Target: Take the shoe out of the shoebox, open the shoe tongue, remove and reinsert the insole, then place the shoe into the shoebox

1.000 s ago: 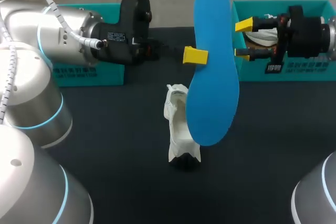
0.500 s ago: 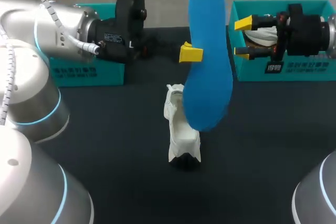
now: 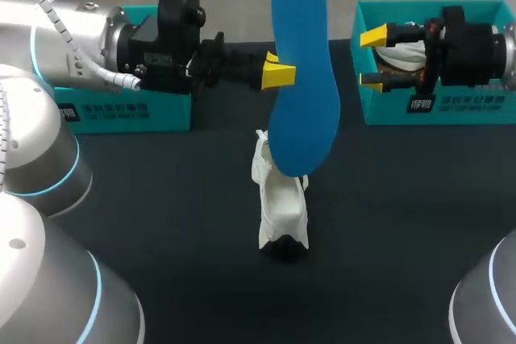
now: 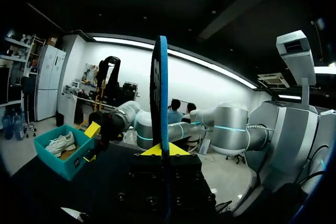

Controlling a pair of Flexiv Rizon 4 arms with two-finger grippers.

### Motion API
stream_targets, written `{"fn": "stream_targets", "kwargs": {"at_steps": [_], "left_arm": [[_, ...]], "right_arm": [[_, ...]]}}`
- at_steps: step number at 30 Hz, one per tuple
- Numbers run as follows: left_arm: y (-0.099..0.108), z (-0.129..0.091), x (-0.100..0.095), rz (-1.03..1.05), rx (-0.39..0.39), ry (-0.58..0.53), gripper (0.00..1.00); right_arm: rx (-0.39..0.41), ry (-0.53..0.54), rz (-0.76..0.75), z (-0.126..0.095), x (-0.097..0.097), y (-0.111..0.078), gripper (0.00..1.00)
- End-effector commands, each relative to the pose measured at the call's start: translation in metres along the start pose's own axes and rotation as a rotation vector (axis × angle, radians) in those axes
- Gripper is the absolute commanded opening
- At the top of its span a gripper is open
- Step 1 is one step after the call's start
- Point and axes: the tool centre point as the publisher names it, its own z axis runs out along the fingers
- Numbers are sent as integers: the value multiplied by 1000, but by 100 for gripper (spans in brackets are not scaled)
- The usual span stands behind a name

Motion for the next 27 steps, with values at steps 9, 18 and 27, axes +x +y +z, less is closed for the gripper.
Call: {"fn": "stream_targets", "kwargs": {"at_steps": [9, 18, 27], "left_arm": [[27, -27, -52, 997, -234, -132, 0], [28, -31, -57, 1060, -231, -164, 0], [27, -33, -60, 1103, -228, -181, 0]], "right_arm": [[-1, -1, 1, 2, 0, 0, 100], [-1, -1, 1, 2, 0, 0, 100], [-1, -1, 1, 2, 0, 0, 100]]}}
